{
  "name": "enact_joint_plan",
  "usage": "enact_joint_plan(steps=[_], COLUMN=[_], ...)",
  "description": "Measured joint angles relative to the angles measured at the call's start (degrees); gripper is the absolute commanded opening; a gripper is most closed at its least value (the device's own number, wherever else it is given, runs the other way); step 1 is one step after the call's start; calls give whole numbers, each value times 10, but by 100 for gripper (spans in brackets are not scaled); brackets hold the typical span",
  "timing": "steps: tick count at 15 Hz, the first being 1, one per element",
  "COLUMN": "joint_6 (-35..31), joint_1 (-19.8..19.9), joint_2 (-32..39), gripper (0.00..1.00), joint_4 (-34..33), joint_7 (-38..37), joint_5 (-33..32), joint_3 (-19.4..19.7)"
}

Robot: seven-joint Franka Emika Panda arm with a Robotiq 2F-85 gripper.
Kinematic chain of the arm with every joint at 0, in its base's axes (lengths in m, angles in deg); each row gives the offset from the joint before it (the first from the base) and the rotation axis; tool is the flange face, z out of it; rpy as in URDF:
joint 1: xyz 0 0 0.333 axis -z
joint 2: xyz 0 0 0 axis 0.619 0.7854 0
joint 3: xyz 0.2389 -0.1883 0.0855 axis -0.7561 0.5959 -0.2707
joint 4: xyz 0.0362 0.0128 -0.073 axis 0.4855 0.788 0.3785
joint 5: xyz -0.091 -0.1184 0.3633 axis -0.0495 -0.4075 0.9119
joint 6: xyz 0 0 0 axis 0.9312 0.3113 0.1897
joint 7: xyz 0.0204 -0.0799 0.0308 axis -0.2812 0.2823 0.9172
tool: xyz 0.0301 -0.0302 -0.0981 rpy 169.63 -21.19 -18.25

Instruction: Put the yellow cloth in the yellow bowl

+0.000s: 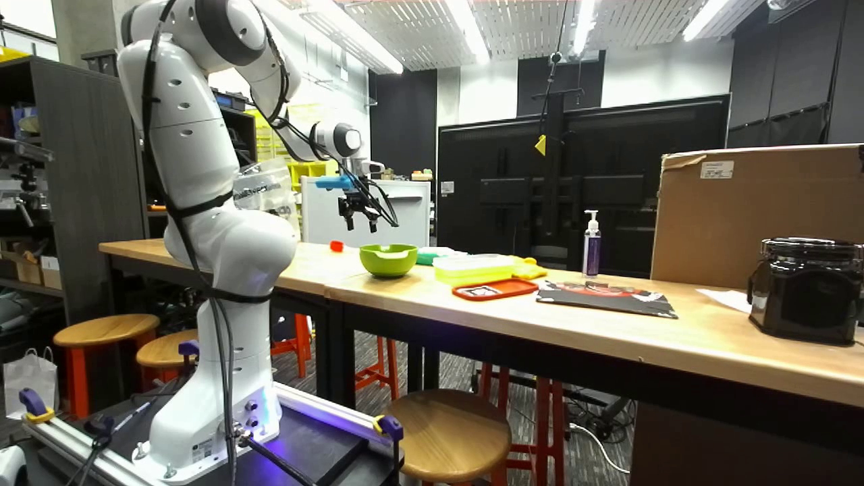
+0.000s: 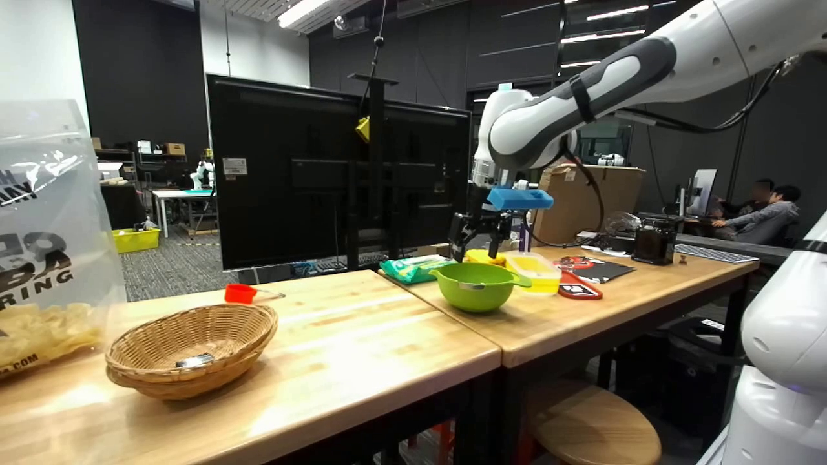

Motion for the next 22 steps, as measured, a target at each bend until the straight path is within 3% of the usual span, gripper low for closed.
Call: enact_joint_plan(steps=[8,11,16,22], joint_6=[25,84,233,247], joint_1=[-23,-32,-37,-37], joint_2=[0,1,46,79], gripper=[100,100,100,100], joint_4=[-34,-85,-251,-284], joint_7=[-18,-57,-150,-157], joint_5=[1,0,-8,-9], joint_3=[-9,-27,-72,-73])
